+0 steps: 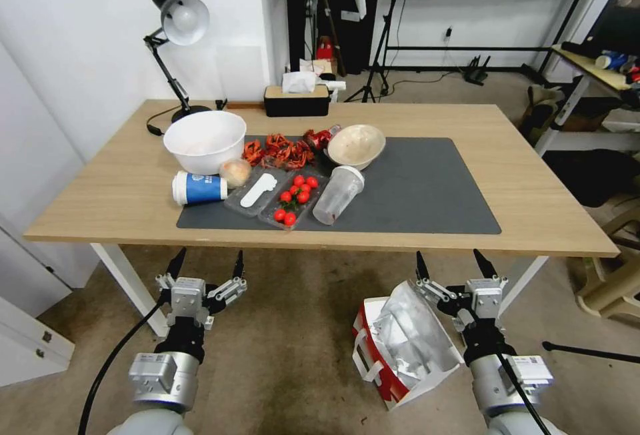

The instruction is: Pick up the food delivery bag from the floor and place it on the table.

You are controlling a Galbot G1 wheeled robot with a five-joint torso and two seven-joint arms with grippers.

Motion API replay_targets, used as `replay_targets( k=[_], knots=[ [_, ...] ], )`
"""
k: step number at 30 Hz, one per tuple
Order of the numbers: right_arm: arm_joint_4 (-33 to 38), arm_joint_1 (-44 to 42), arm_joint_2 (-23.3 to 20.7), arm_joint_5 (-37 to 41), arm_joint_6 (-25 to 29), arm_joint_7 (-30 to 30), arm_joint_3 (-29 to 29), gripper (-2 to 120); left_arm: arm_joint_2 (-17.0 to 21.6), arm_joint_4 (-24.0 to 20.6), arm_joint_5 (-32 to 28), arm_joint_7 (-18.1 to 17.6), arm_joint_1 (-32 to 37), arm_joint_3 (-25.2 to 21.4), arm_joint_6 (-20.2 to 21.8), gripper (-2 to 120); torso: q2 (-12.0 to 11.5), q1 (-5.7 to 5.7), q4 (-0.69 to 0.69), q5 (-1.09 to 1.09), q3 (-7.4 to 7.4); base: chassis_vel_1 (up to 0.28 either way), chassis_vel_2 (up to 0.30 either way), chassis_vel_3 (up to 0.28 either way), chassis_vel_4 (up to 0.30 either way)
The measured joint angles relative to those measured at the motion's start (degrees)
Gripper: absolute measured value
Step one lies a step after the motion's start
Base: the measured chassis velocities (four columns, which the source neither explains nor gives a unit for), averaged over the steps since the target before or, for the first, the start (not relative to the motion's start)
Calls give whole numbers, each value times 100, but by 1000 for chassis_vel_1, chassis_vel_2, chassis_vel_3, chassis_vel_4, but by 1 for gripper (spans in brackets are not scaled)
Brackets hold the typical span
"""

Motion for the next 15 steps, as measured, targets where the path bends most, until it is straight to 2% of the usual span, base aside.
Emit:
replay_targets(
  k=[15],
  knots=[
    [0, 0, 0, 0, 0, 0, 0, 100, 0, 0, 0, 0, 0, 0, 0, 100, 0, 0, 0, 0, 0, 0, 0, 0, 0]
  ],
)
